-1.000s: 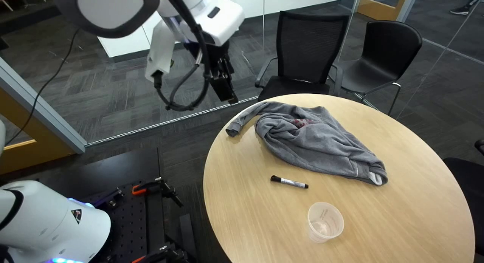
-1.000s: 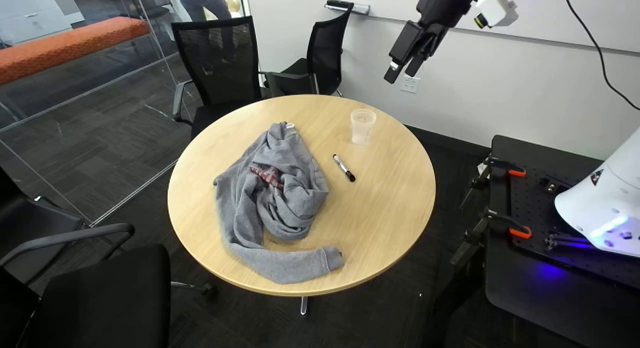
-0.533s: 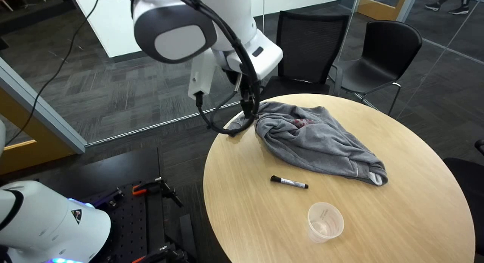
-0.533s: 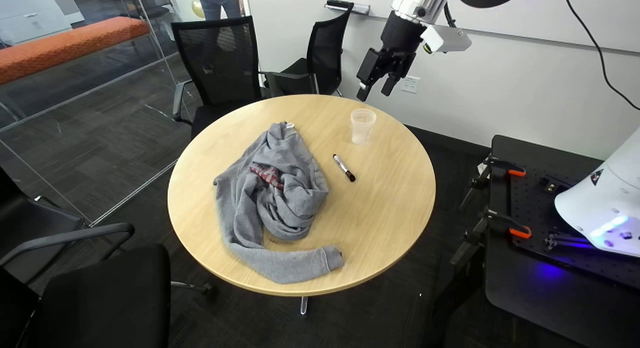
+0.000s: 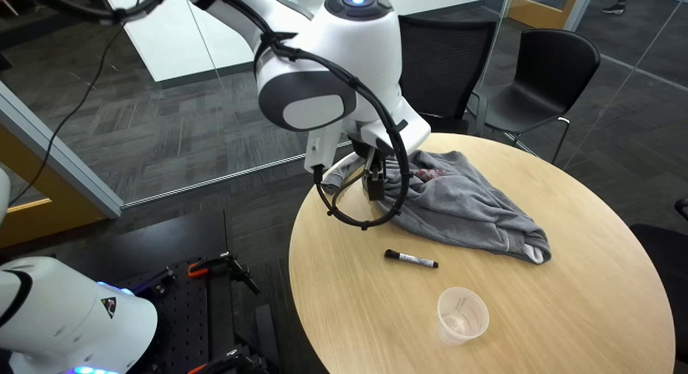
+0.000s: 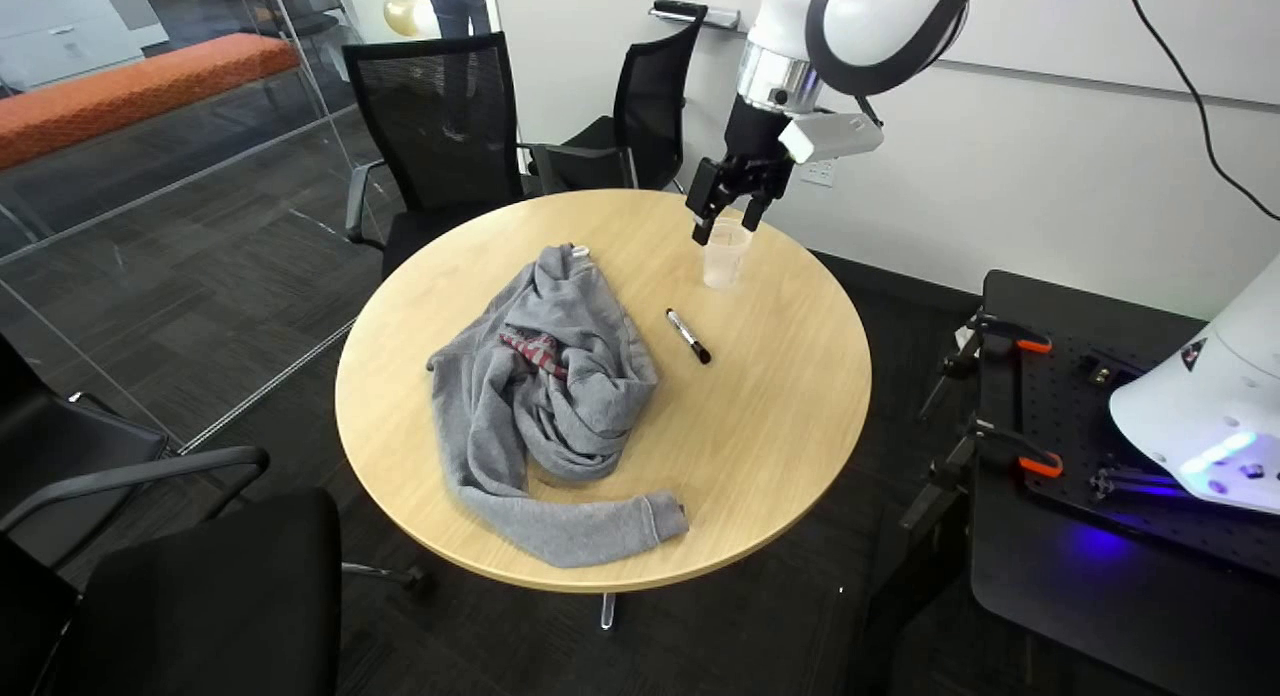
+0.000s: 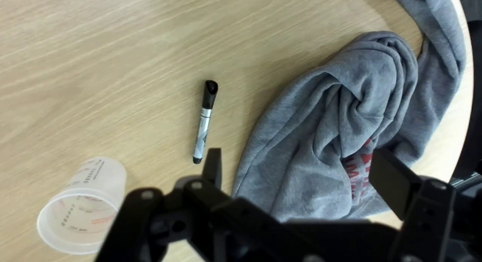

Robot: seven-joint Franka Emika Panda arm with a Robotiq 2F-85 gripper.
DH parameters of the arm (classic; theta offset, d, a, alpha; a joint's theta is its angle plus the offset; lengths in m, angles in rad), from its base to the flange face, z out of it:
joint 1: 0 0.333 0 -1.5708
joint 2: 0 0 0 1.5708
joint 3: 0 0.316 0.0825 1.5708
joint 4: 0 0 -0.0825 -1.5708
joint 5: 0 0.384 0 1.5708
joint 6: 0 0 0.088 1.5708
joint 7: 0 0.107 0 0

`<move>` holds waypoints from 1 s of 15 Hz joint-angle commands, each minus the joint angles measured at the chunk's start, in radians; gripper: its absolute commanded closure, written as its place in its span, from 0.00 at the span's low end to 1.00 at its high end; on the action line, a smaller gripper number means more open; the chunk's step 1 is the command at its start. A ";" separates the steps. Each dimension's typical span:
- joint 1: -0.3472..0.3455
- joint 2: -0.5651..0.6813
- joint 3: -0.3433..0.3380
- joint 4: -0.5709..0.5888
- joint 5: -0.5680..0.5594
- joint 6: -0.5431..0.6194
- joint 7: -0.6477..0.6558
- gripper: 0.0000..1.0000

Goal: Place the black marker inside the clear cup

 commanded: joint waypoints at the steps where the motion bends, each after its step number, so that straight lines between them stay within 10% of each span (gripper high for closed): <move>1: -0.007 0.113 -0.001 0.077 0.009 0.046 0.010 0.00; 15: -0.025 0.333 -0.011 0.171 0.018 0.082 0.024 0.00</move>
